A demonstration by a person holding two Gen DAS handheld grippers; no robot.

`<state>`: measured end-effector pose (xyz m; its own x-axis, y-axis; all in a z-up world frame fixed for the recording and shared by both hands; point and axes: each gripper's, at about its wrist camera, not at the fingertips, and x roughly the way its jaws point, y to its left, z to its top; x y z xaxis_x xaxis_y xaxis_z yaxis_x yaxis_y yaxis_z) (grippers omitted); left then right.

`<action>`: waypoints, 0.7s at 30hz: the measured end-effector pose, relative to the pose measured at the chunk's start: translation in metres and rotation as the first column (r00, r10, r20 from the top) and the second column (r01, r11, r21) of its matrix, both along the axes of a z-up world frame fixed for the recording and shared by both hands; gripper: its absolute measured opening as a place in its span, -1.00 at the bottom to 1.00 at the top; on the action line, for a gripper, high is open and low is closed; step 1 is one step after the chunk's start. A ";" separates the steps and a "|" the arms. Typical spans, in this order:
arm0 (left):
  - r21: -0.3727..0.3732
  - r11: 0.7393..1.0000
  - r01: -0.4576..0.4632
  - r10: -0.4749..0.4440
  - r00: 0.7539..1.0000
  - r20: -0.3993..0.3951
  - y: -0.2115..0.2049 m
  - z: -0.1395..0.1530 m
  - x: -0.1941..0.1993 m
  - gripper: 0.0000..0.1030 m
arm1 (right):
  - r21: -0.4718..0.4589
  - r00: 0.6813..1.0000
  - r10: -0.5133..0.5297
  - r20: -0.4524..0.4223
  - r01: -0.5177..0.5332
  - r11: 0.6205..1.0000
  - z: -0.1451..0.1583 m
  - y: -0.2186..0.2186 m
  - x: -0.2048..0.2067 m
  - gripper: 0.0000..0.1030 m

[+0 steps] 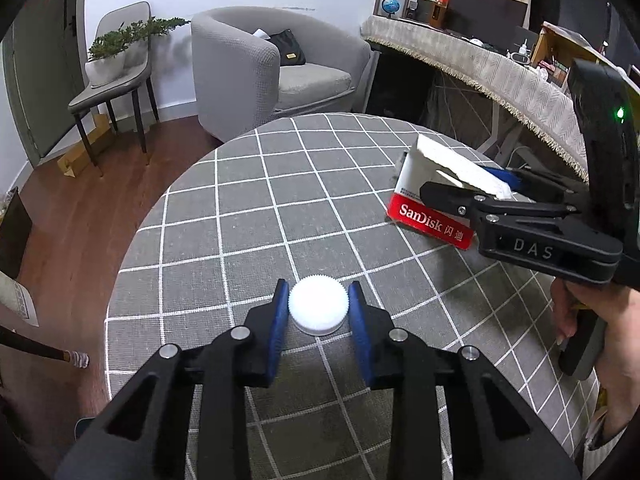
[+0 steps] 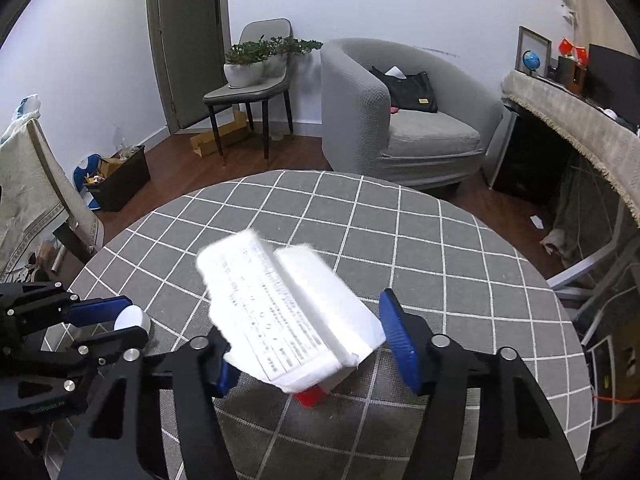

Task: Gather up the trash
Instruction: 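Grasp the white bottle cap with the left tool while the right tool grasps the SanDisk box, then carry the white cap over the bin with the left tool while the right tool carries the box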

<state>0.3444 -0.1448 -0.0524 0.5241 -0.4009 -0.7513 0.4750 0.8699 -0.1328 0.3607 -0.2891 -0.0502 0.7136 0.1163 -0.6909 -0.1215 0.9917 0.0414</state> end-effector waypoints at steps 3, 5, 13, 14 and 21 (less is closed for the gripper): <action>-0.009 1.000 -0.014 0.014 1.000 0.010 0.003 0.002 -0.001 -0.37 | 0.016 1.000 0.002 0.011 -0.002 1.000 0.002 -0.001 -0.001 -0.17; -0.011 1.000 -0.012 0.012 1.000 0.023 0.005 0.004 -0.005 -0.37 | 0.042 1.000 -0.001 0.019 0.001 0.999 0.003 -0.003 -0.001 -0.30; -0.012 1.000 -0.027 0.028 0.997 0.071 0.012 0.015 -0.021 -0.37 | 0.088 0.999 -0.020 0.042 0.017 0.996 0.010 0.001 -0.006 -0.40; -0.013 1.000 -0.027 0.028 0.997 0.075 0.014 0.016 -0.023 -0.37 | 0.098 0.999 -0.022 0.046 0.017 0.995 0.012 0.002 -0.007 -0.40; -0.024 0.998 -0.057 0.059 0.995 0.086 0.039 0.023 -0.036 -0.37 | 0.101 0.998 -0.018 0.058 0.012 0.995 0.021 0.021 -0.018 -0.40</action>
